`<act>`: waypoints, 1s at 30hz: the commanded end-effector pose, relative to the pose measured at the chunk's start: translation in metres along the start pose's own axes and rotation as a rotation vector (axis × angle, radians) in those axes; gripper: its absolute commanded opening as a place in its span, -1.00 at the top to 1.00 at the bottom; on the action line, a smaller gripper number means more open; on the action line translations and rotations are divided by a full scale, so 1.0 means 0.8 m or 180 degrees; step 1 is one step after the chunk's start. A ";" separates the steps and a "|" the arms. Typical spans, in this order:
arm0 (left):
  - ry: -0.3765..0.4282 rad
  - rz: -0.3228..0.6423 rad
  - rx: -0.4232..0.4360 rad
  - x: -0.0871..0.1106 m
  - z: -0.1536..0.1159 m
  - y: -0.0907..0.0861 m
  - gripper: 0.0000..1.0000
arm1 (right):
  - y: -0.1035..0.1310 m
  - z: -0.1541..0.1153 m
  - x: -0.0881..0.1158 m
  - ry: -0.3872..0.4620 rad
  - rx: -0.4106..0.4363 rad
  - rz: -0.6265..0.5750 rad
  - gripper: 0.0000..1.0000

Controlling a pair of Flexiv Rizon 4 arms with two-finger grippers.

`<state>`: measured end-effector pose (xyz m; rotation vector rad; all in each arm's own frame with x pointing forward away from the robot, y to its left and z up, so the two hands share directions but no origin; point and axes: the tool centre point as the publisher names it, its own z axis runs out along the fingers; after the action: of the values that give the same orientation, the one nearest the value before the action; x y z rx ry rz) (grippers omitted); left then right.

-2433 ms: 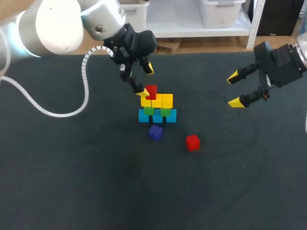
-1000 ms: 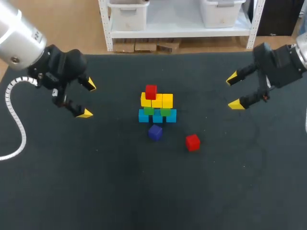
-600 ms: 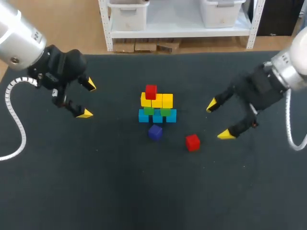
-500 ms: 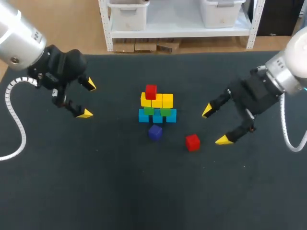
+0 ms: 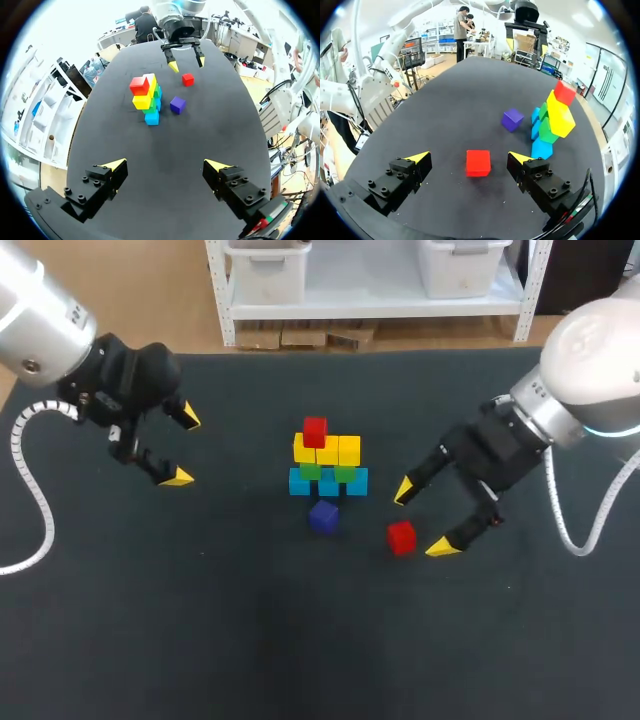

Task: Place the blue cubes, place green cubes on the blue cubes, place the yellow cubes on the green cubes, then place the red cubes on the yellow cubes, and place purple cube on the red cubes.

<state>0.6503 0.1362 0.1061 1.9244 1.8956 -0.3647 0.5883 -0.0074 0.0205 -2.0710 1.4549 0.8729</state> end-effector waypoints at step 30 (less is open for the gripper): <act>-0.0014 0.0009 -0.0006 0.002 0.000 -0.001 -1.00 | -0.011 0.023 0.014 -0.0148 0.0055 0.0048 1.00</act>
<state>0.6504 0.1362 0.1061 1.9242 1.8956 -0.3648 0.5944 0.0018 -0.0016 -2.0203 1.4534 0.9058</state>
